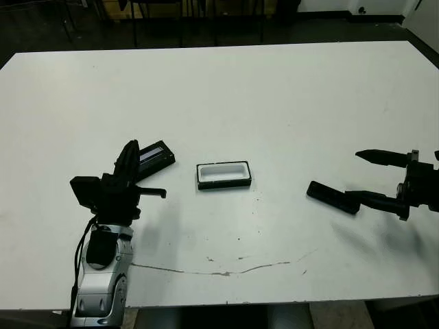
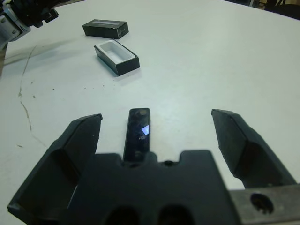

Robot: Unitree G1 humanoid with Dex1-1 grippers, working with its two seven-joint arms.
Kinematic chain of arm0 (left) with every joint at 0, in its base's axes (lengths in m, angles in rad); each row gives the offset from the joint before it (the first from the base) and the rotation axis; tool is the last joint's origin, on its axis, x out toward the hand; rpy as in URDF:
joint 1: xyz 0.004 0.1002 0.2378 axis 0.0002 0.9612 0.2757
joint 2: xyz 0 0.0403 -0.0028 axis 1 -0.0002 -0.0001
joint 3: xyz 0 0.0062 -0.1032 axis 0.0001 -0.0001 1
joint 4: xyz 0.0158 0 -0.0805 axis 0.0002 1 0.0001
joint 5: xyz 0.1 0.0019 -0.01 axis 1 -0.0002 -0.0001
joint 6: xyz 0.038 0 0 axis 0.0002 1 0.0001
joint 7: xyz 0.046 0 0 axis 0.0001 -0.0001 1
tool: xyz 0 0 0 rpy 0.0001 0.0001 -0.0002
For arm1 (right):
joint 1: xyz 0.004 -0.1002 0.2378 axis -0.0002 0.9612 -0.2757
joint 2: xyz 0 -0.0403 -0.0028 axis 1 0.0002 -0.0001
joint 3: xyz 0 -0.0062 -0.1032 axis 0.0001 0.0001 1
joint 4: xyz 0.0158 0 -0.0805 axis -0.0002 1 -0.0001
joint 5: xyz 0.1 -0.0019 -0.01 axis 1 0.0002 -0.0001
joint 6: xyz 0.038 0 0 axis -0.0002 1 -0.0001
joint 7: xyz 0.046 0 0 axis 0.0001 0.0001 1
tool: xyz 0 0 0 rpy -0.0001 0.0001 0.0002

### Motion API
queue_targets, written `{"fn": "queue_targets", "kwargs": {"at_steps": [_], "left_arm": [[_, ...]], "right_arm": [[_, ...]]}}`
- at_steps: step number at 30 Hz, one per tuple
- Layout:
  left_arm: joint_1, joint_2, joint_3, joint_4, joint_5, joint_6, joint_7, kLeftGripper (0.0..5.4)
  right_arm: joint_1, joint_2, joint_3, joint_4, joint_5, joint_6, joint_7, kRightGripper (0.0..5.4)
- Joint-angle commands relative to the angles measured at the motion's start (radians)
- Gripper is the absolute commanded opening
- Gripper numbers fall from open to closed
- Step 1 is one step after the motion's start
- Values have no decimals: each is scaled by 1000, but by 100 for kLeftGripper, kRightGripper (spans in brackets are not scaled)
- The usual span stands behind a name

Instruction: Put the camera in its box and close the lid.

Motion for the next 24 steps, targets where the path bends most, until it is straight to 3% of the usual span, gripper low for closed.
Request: {"fn": "queue_targets", "kwargs": {"at_steps": [1,12,24], "left_arm": [[21,8,2,3,4,9,2,0],[23,10,-1,-4,6,16,4,0],[25,14,1,1,0,6,-6,0]], "right_arm": [[18,11,3,22,-9,15,1,538],[31,47,29,46,-21,46,6,538],[37,77,30,122,-40,-4,26,538]]}}
